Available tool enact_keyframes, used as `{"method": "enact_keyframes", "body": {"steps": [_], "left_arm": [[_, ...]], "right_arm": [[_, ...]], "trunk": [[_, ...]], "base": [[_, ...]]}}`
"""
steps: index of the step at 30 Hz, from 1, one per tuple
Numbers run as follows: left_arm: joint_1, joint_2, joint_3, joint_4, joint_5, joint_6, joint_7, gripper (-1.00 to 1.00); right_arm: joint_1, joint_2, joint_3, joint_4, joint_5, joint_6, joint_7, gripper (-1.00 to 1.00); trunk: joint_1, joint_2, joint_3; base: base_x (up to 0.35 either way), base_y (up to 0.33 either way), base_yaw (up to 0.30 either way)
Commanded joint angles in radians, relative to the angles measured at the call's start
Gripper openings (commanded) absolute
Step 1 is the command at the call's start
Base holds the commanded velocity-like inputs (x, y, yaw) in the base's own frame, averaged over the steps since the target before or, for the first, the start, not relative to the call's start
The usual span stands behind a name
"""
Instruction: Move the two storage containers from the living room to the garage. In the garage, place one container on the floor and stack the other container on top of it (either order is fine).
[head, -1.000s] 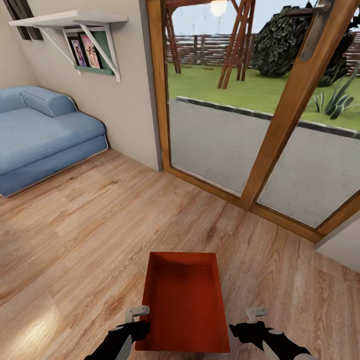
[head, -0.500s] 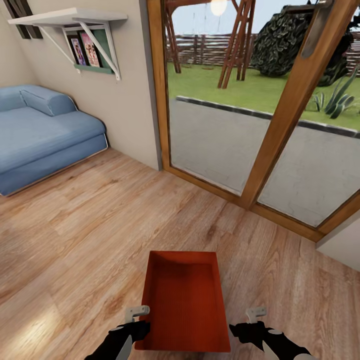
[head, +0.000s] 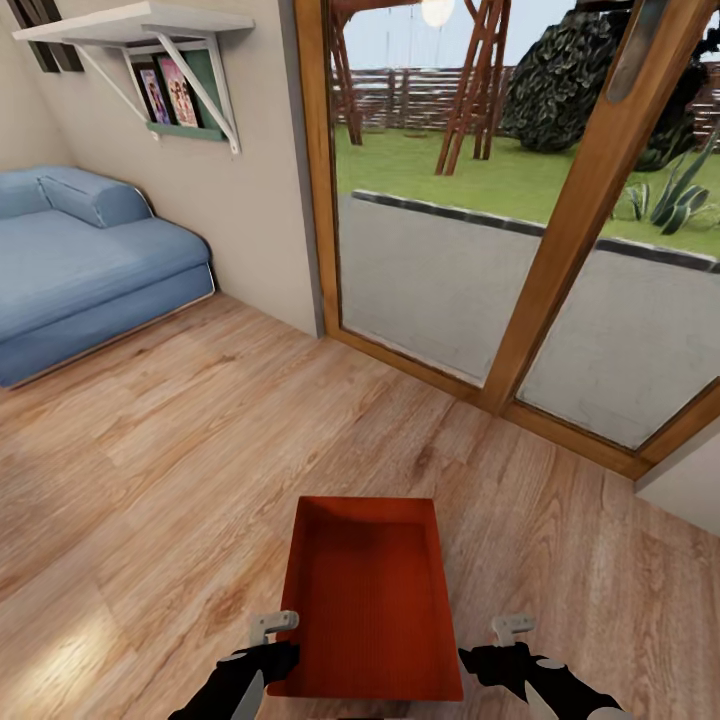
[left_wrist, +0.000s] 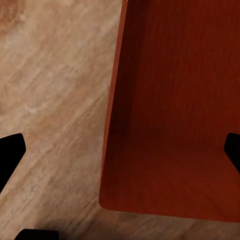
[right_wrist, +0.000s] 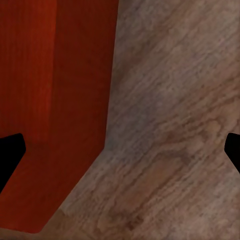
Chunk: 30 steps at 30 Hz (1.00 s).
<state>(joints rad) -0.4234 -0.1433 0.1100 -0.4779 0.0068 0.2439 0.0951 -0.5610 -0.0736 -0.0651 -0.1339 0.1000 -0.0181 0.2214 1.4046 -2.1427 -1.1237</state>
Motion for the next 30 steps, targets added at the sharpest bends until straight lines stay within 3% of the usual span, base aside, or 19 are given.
{"method": "enact_keyframes", "body": {"steps": [1, 6, 17, 30], "left_arm": [[0.0, -0.001, 0.004, -0.002, 0.001, 0.005, 0.001, 1.0], [0.0, -0.001, 0.004, -0.002, 0.002, 0.005, 0.0, 1.0], [0.0, 0.001, 0.004, -0.017, 0.003, 0.003, 0.004, 1.0], [0.001, -0.004, 0.003, -0.018, 0.01, -0.004, -0.001, 1.0]], "right_arm": [[0.0, 0.0, -0.007, 0.0, 0.01, -0.002, 0.004, 1.0], [0.0, 0.0, -0.007, -0.001, 0.012, -0.004, 0.004, 1.0], [0.0, 0.018, -0.007, -0.003, 0.013, -0.058, 0.003, 1.0], [-0.002, 0.027, -0.011, -0.001, 0.012, -0.062, -0.002, 1.0]], "trunk": [[0.0, 0.0, -0.001], [0.0, 0.0, -0.001], [0.042, -0.077, -0.035], [0.042, -0.077, -0.035]], "base": [[0.0, 0.0, 0.0], [0.0, 0.0, 0.0], [0.0, 0.0, 0.0], [0.0, 0.0, 0.0]]}}
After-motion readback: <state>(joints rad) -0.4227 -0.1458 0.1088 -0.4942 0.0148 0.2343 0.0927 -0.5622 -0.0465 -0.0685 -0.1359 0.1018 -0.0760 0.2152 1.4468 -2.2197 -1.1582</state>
